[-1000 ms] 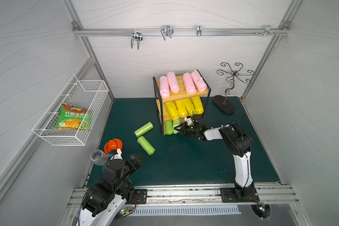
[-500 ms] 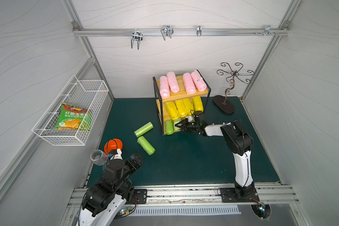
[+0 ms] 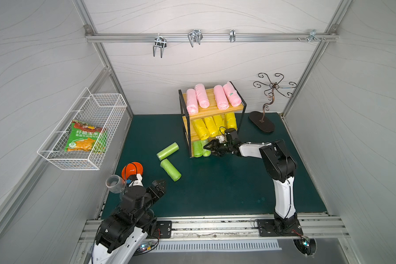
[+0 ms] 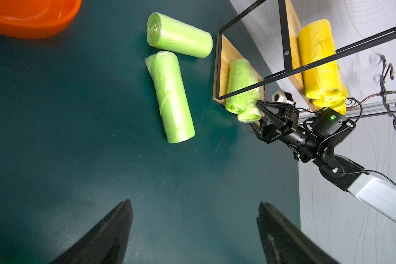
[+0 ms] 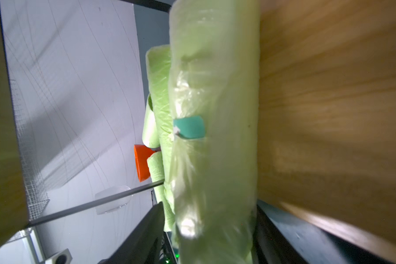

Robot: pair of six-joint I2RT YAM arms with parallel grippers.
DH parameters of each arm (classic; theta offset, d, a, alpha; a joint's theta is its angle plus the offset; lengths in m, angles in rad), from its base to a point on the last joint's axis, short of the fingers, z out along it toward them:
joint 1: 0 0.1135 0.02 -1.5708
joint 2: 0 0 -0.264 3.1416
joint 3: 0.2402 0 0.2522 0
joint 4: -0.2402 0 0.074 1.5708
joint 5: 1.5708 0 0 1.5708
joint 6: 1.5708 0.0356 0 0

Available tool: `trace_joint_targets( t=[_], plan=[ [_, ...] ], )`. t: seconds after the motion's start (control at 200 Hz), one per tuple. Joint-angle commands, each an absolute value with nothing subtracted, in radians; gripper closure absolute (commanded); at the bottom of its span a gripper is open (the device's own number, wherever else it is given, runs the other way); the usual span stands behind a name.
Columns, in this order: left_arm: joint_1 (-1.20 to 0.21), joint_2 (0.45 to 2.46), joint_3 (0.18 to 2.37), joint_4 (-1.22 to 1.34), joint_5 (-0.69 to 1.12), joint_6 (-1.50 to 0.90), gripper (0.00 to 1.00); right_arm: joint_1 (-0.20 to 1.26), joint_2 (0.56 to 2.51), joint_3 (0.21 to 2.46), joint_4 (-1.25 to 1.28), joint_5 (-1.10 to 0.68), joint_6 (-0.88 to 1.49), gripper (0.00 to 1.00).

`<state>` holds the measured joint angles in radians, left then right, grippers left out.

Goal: Sort the rolls of trash bags by color and place them on the shelf
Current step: Place the roll of trash bags on the shelf.

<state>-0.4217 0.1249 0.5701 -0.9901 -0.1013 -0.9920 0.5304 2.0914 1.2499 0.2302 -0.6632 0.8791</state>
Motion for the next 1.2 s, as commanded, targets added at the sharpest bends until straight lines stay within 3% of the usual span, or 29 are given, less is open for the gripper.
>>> trace_joint_targets(
  t=[0.0,0.365,0.745,1.19],
  plan=[
    [-0.426,0.127,0.586,-0.948,-0.107,-0.986,0.09,0.532,2.020,1.265,0.142,-0.645,0.793,0.36],
    [-0.426,0.180,0.594,-0.965,-0.113,-1.004,0.10,0.537,1.908,1.187,0.006,-0.580,0.703,0.34],
    [-0.426,0.370,0.590,-0.940,-0.057,-1.047,0.11,0.571,1.739,1.080,-0.106,-0.523,0.593,0.35],
    [-0.426,0.937,0.767,-0.803,0.000,-0.988,0.10,0.687,1.365,0.948,-0.317,-0.364,0.437,0.36]
  ],
)
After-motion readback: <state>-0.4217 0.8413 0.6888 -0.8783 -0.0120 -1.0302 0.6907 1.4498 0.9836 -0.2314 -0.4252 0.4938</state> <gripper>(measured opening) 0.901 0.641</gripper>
